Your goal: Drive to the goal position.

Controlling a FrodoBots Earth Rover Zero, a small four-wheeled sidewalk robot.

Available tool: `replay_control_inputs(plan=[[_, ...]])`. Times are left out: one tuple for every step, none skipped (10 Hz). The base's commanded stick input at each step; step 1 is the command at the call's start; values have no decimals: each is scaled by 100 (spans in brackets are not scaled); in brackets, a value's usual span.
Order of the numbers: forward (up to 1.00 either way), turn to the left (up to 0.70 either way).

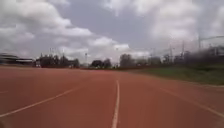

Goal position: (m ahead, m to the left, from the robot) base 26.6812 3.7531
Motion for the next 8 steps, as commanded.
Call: replay_control_inputs(plan=[[70, 0], [70, 0], [70, 0], [70, 0], [70, 0], [70, 0], [70, -9], [70, -24]])
